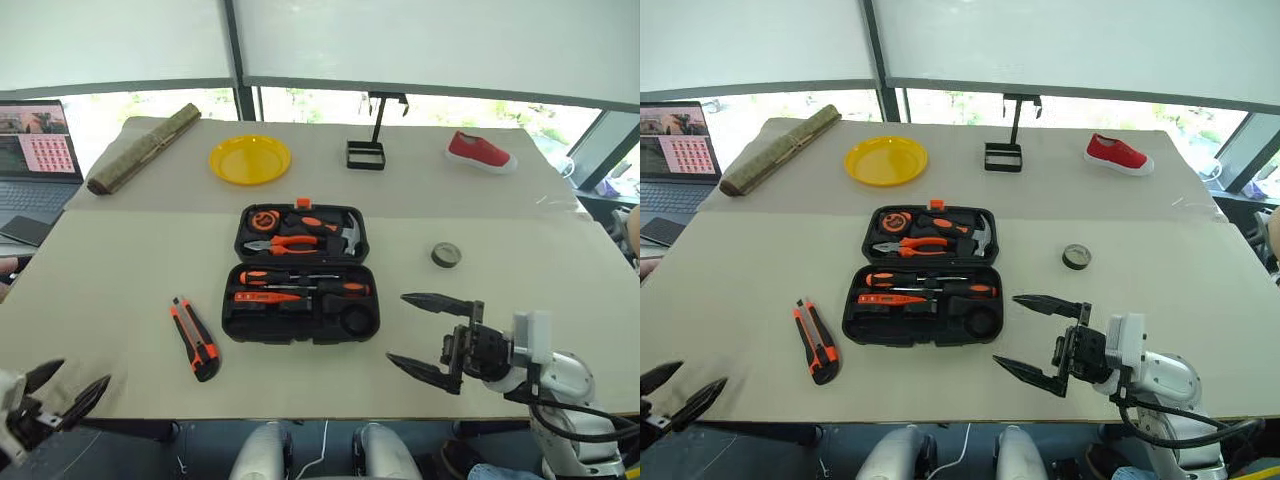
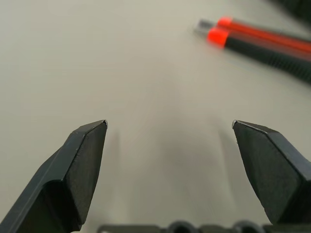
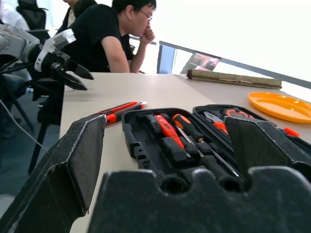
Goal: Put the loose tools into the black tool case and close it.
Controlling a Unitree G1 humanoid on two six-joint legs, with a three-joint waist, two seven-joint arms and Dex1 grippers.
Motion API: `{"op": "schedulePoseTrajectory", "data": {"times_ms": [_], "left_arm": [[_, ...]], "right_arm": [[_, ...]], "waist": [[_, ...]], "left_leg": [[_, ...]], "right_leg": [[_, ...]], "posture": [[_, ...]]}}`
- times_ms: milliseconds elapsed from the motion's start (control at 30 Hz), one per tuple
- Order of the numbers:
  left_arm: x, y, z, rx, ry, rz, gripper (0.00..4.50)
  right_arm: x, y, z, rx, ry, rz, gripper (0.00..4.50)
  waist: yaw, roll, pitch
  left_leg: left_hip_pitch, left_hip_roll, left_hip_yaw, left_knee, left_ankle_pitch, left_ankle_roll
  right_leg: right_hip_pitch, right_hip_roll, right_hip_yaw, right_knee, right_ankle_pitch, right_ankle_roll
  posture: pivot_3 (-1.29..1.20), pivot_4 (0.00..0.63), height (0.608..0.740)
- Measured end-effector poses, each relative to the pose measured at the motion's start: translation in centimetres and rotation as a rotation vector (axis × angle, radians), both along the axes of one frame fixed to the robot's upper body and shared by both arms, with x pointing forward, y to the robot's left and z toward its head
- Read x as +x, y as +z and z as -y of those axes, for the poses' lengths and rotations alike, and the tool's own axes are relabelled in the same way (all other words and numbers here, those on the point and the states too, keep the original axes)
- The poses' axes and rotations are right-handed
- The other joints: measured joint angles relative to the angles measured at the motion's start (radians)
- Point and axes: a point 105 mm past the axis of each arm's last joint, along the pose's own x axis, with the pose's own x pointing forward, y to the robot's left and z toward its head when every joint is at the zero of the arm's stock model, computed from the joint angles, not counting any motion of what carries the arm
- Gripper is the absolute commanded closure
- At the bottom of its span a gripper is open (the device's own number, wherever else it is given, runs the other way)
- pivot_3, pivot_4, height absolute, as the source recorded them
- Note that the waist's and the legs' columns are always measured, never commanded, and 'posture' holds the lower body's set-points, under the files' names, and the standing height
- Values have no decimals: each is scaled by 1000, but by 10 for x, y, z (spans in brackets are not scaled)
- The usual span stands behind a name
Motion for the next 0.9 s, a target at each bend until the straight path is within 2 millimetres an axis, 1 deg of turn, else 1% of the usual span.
{"op": "schedulePoseTrajectory", "data": {"times_ms": [67,167,233,267,300,367,400,433,500,533,600,633,700,767,900], "left_arm": [[2,3,5,-7,13,-8,60],[15,17,27,-38,-8,-7,60],[26,23,49,-68,-33,-19,60],[34,26,63,-91,-22,-24,60],[38,26,73,-105,-6,-33,60],[46,24,99,-167,20,-45,60],[49,20,113,-201,36,-67,60],[50,17,118,-213,46,-80,60],[52,9,124,-224,129,-106,60],[53,3,126,-199,179,-129,60],[53,-3,131,-174,219,-155,60],[54,-4,135,-154,234,-156,60],[55,-7,135,-140,265,-167,60],[59,-9,139,-157,296,-156,60],[65,-10,149,-166,298,-154,60]], "right_arm": [[-1,1,-1,1,10,8,0],[-2,2,-3,7,21,16,0],[0,6,-5,20,32,31,0],[0,8,-5,28,41,40,0],[0,10,-6,28,48,47,0],[0,12,-7,32,60,54,0],[0,12,-8,33,66,56,0],[1,12,-8,33,67,56,0],[1,11,-7,34,66,49,0],[2,10,-7,34,65,45,0],[2,11,-7,37,69,46,0],[3,12,-8,36,73,45,0],[3,13,-9,31,80,45,0],[4,13,-9,25,84,35,0],[4,16,-11,24,91,37,0]], "waist": [[4,-1,1],[3,-2,1],[-2,-3,1],[-5,-3,1],[-5,-2,1],[-6,-1,2],[-6,-1,2],[-8,-1,2],[-10,-1,2],[-10,-1,2],[-10,-1,2],[-8,-1,2],[-7,-1,1],[-6,-1,1],[-1,1,1]], "left_leg": [[0,0,0,0,0,0],[0,0,0,0,0,0],[0,0,0,0,0,1],[0,-1,0,0,0,1],[0,-1,0,0,1,2],[0,-1,0,0,3,5],[0,-1,0,0,4,8],[1,-1,-1,0,4,7],[1,-1,-1,-1,4,7],[1,-1,-1,-1,4,6],[1,-1,-1,-1,4,6],[1,-1,-1,-1,4,6],[1,-1,-1,-1,4,6],[1,-1,-1,-1,4,6],[1,-2,-1,-1,4,6]], "right_leg": [[0,1,0,0,0,0],[1,2,0,0,0,1],[2,4,1,0,1,2],[3,5,1,0,3,6],[4,4,1,0,3,6],[5,5,2,1,4,8],[5,6,2,2,4,8],[5,7,2,3,4,7],[5,9,3,3,4,6],[5,11,4,3,4,6],[5,11,4,3,4,6],[5,11,4,3,4,5],[5,11,4,3,3,5],[5,10,4,3,3,4],[5,9,4,2,3,4]], "posture": [[0,150,740],[0,150,740],[0,150,740],[0,150,740],[0,150,740],[0,150,740],[0,150,740],[0,150,740],[0,150,740],[0,150,740],[0,150,740],[0,150,740],[0,150,740],[0,150,740],[0,150,740]]}}
